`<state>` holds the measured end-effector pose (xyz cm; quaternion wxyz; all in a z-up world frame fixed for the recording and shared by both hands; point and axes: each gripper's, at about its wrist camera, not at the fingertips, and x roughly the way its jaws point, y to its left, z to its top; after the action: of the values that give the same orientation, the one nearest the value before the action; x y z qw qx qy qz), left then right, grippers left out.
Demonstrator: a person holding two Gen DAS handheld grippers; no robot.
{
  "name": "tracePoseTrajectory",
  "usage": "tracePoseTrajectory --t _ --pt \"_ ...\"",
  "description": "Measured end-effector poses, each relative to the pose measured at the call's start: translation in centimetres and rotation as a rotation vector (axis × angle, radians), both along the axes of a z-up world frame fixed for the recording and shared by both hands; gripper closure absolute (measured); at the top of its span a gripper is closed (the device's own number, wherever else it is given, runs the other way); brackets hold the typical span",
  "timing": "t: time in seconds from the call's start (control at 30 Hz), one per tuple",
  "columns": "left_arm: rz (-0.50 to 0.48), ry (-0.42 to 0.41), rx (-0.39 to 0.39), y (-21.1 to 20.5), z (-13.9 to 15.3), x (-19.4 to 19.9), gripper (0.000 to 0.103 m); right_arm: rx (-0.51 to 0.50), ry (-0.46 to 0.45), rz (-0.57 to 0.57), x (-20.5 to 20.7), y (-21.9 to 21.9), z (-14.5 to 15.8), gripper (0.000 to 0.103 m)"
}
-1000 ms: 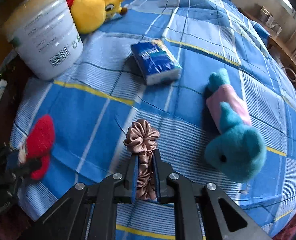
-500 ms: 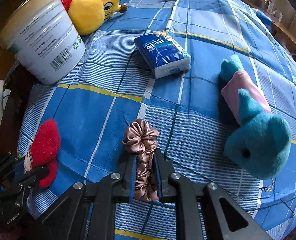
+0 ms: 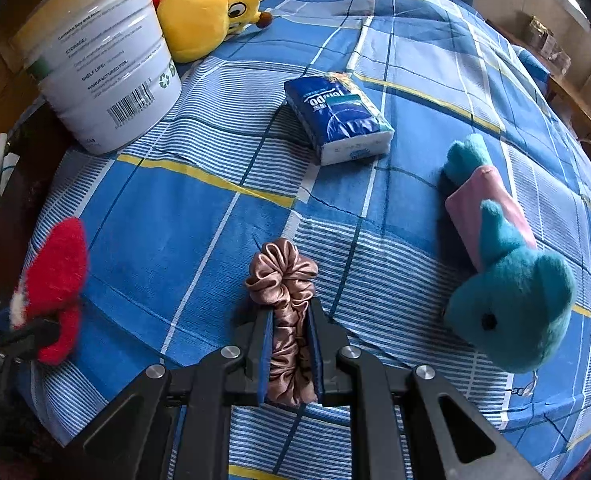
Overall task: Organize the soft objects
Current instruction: 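Carry the red sock into the gold tray with the left tool while right holds the scrunchie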
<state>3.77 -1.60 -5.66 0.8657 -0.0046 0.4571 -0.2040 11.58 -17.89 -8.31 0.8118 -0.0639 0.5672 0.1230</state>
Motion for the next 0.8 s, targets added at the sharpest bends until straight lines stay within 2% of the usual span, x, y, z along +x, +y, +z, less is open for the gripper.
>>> tracePoseTrajectory --t 0.2,0.3,0.43,0.6,0.8 --pt "0.062 -0.065 -0.016 2.8 3.3 -0.7 0.085 -0.004 -0.008 0.006 -0.5 0.2 0.0 0.088" --pt "0.136 -0.13 -0.019 5.6 5.6 -1.3 0.085 -0.015 -0.014 0.017 -0.7 0.4 0.0 0.088" --pt "0.266 -0.181 0.015 9.8 7.3 -1.8 0.084 -0.018 -0.015 0.02 -0.9 0.6 -0.1 0.088" --pt "0.476 -0.115 0.064 17.0 6.0 -2.3 0.084 -0.025 -0.018 0.023 -1.0 0.9 -0.1 0.088" --pt "0.629 -0.048 0.12 22.6 3.3 -3.5 0.084 -0.024 -0.017 0.023 -1.0 0.8 -0.1 0.088"
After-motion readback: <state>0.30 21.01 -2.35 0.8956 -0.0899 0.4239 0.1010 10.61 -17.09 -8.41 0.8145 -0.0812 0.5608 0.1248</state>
